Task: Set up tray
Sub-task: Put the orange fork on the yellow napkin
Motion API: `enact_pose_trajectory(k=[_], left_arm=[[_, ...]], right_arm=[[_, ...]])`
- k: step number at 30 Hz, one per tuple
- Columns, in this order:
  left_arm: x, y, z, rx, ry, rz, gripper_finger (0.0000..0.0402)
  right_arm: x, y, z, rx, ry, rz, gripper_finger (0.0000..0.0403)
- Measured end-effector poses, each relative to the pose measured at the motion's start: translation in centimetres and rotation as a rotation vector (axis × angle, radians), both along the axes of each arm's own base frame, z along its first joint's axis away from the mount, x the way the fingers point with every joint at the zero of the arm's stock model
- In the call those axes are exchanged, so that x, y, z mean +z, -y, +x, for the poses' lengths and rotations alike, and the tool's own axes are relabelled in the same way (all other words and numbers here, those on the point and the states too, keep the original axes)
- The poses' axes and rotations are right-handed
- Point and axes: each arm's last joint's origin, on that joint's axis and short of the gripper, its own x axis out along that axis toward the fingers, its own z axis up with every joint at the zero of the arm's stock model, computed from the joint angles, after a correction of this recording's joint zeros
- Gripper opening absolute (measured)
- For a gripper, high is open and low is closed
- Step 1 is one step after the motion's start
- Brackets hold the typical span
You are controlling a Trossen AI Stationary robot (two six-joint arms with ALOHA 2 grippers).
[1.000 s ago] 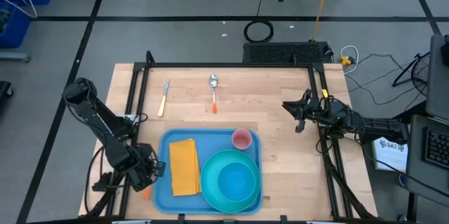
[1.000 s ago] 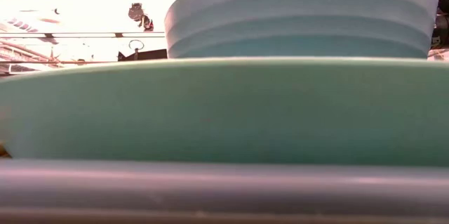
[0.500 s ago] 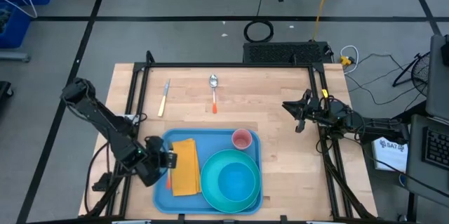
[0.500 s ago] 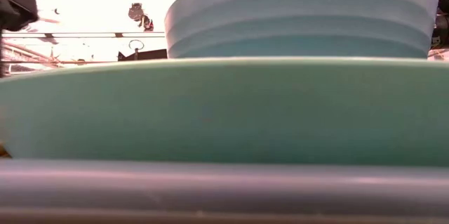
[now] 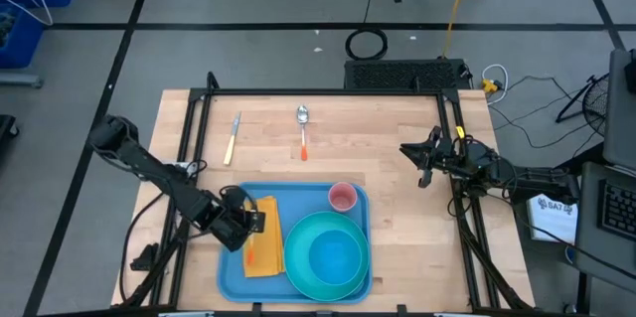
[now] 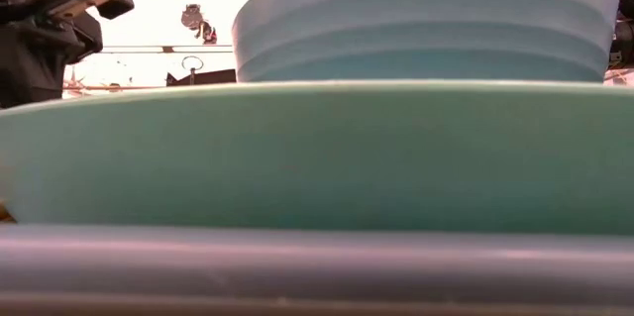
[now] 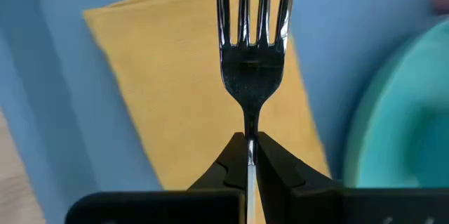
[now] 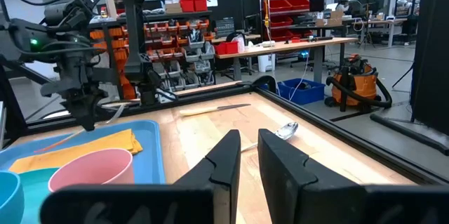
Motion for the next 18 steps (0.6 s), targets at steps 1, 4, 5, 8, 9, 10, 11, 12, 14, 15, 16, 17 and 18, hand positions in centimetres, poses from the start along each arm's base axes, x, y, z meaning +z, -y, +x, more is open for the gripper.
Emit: enact_pose_trajectory(k=[1, 4, 5, 8, 9, 10, 11, 12, 14, 15, 16, 17, 18], left_arm=[[-0.2, 0.0, 0.1, 0.004, -0.009, -0.007, 0.001], [-0.8, 0.4, 0.7, 0.03, -0.002, -0.029, 0.001], [-1.0, 0.6, 0.9, 0.034, 0.003, -0.037, 0.001], [-1.6, 0.9, 1.3, 0.039, 0.002, -0.051, 0.001], [-1.8, 1.0, 1.4, 0.039, -0.008, -0.061, 0.001], [-2.0, 1.2, 1.4, 0.037, -0.015, -0.073, 0.001], [-2.1, 1.3, 1.5, 0.035, -0.023, -0.082, 0.001], [-2.3, 1.5, 1.4, 0.04, -0.028, -0.089, 0.001], [-2.4, 1.7, 1.3, 0.043, -0.039, -0.097, 0.001], [-2.4, 1.7, 1.2, 0.045, -0.046, -0.1, 0.001], [-2.4, 1.8, 1.1, 0.053, -0.053, -0.105, 0.001], [-2.4, 1.9, 0.9, 0.062, -0.06, -0.106, 0.001], [-2.5, 1.9, 0.8, 0.072, -0.065, -0.107, 0.001]], right_arm=[[0.0, 0.0, 0.0, 0.0, 0.0, 0.0, 0.0045], [0.0, 0.0, 0.0, 0.0, 0.0, 0.0, 0.0045], [0.0, 0.0, 0.0, 0.0, 0.0, 0.0, 0.0045], [0.0, 0.0, 0.0, 0.0, 0.0, 0.0, 0.0045], [0.0, 0.0, 0.0, 0.0, 0.0, 0.0, 0.0045], [0.0, 0.0, 0.0, 0.0, 0.0, 0.0, 0.0045], [0.0, 0.0, 0.0, 0.0, 0.0, 0.0, 0.0045], [0.0, 0.0, 0.0, 0.0, 0.0, 0.0, 0.0045], [0.0, 0.0, 0.0, 0.0, 0.0, 0.0, 0.0045], [0.0, 0.0, 0.0, 0.0, 0.0, 0.0, 0.0045], [0.0, 0.0, 0.0, 0.0, 0.0, 0.0, 0.0045], [0.0, 0.0, 0.0, 0.0, 0.0, 0.0, 0.0045], [0.0, 0.0, 0.0, 0.0, 0.0, 0.0, 0.0045]])
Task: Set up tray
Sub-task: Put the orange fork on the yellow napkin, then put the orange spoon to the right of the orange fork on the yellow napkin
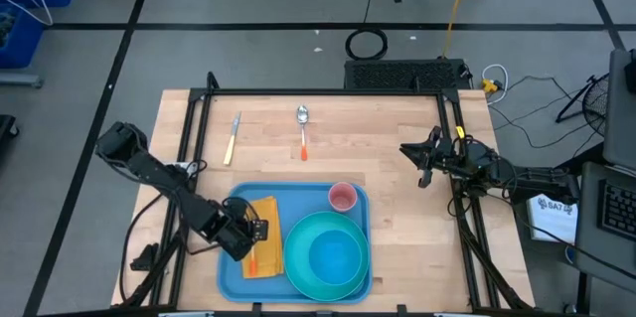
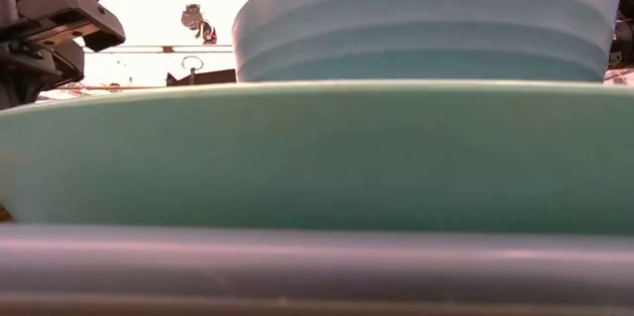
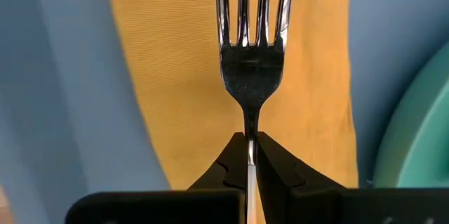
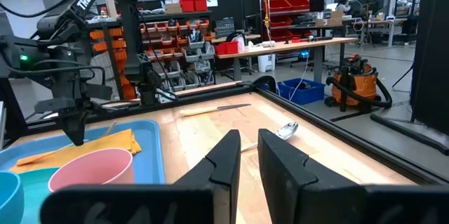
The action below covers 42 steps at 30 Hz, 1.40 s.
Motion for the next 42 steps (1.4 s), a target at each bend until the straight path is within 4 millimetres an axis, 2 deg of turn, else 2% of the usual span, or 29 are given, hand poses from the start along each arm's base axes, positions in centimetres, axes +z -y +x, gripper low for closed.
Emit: enact_pose_trajectory(k=[14, 18, 27, 33, 37, 42], left_arm=[[-0.2, -0.2, -1.0, 0.021, -0.096, 0.024, 0.0021], [-0.2, -0.2, -0.9, 0.023, -0.077, 0.044, 0.0028], [-0.2, -0.3, -0.9, 0.03, -0.065, 0.058, 0.0079], [0.1, -0.5, -0.9, -0.04, -0.043, 0.099, 0.0112], [1.2, -1.9, -1.5, -0.067, -0.071, 0.149, 0.0131], [3.9, -4.9, -3.1, -0.058, -0.07, 0.247, 0.0148]], right_arm=[[0.0, 0.0, 0.0, 0.0, 0.0, 0.0, 0.0045], [0.0, 0.0, 0.0, 0.0, 0.0, 0.0, 0.0045], [0.0, 0.0, 0.0, 0.0, 0.0, 0.0, 0.0045], [0.0, 0.0, 0.0, 0.0, 0.0, 0.0, 0.0045], [0.0, 0.0, 0.0, 0.0, 0.0, 0.0, 0.0045], [0.0, 0.0, 0.0, 0.0, 0.0, 0.0, 0.0045]])
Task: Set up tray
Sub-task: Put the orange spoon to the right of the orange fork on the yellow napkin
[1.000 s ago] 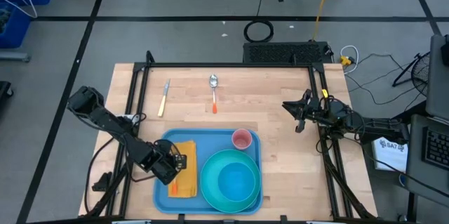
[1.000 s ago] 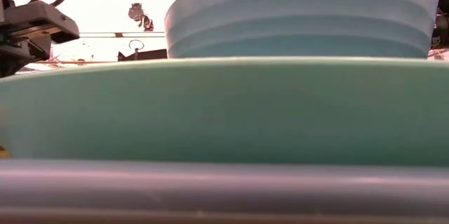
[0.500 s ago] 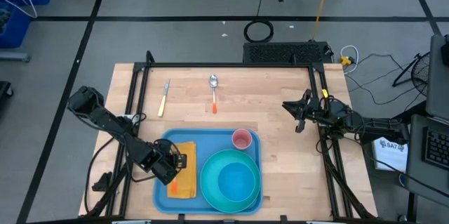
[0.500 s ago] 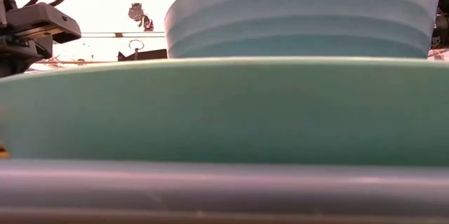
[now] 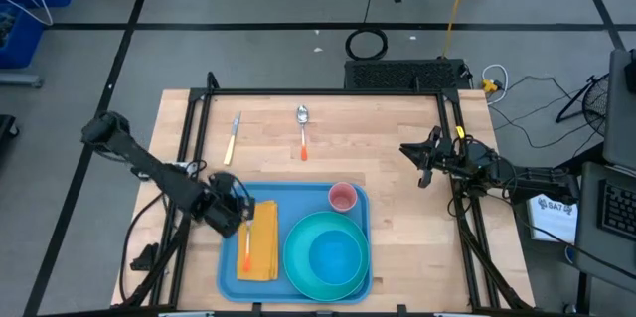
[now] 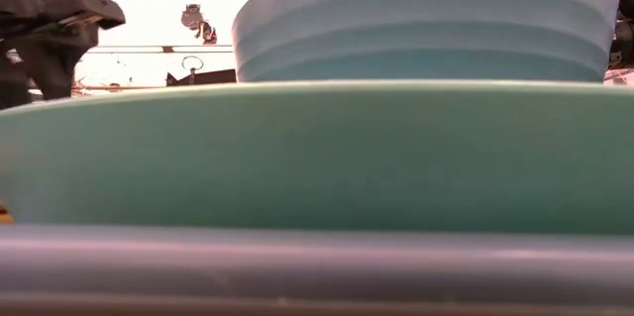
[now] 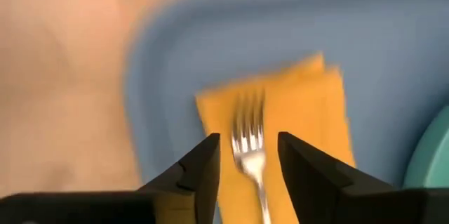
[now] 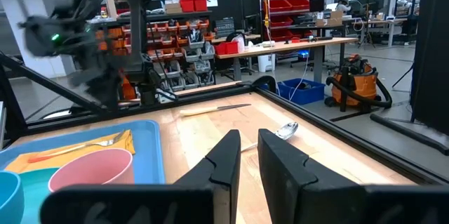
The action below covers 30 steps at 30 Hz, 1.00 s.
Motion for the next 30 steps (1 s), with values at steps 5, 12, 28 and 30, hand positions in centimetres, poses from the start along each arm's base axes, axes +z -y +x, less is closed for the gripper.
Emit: enact_pose_trajectory(k=[5, 12, 28, 30], left_arm=[[2.5, -4.0, -2.0, 0.046, -0.022, 0.059, 0.0152], [2.0, -9.3, -4.0, 0.113, -0.079, 0.053, 0.0152], [0.1, -18.9, 0.9, 0.002, 0.155, 0.124, 0.0152], [0.2, -20.1, 2.4, -0.023, 0.295, 0.146, 0.0152]], right_arm=[[0.0, 0.0, 0.0, 0.0, 0.0, 0.0, 0.0045], [0.0, 0.0, 0.0, 0.0, 0.0, 0.0, 0.0045], [0.0, 0.0, 0.0, 0.0, 0.0, 0.0, 0.0045], [0.0, 0.0, 0.0, 0.0, 0.0, 0.0, 0.0045]])
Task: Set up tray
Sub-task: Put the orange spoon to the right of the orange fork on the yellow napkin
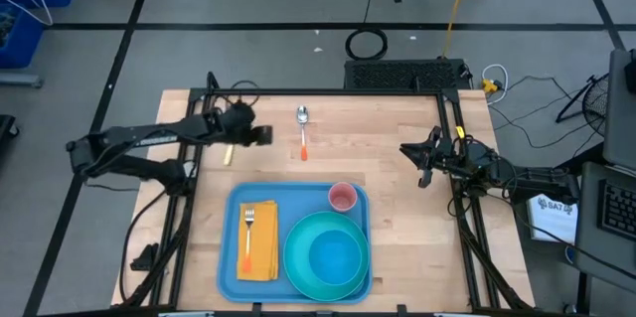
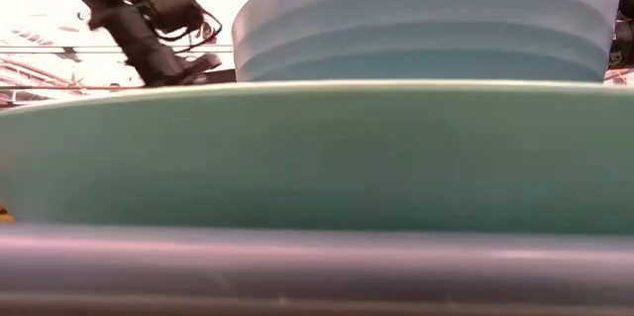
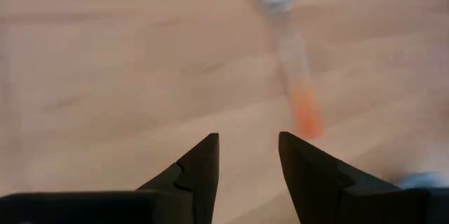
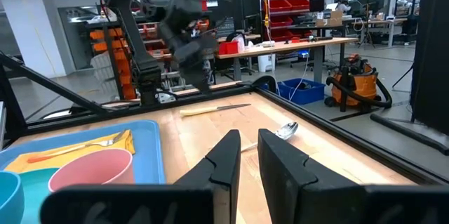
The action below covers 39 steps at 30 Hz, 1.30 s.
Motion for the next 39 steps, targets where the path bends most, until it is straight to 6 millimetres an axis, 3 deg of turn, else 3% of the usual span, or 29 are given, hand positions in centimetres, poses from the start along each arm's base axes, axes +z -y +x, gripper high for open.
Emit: enact_pose_trajectory(k=[6, 11, 20, 26, 31, 39], left_arm=[[-1.7, -3.9, 2.8, -0.047, 0.252, -0.076, 0.0152], [-3.6, -5.7, 4.9, -0.105, 0.18, -0.153, 0.0152], [-2.7, -8.1, 10.5, -0.184, 0.068, -0.122, 0.0152], [-3.6, -8.6, 13.5, -0.214, -0.167, -0.116, 0.0152], [-5.1, -8.6, 15.3, -0.233, -0.225, -0.138, 0.0152], [-6.4, -8.4, 15.6, -0.187, -0.301, -0.153, 0.0152]], right_arm=[[0.0, 0.0, 0.0, 0.0, 0.0, 0.0, 0.0045], [0.0, 0.0, 0.0, 0.0, 0.0, 0.0, 0.0045], [0.0, 0.0, 0.0, 0.0, 0.0, 0.0, 0.0045], [0.0, 0.0, 0.0, 0.0, 0.0, 0.0, 0.0045], [0.0, 0.0, 0.0, 0.0, 0.0, 0.0, 0.0045], [0.0, 0.0, 0.0, 0.0, 0.0, 0.0, 0.0045]])
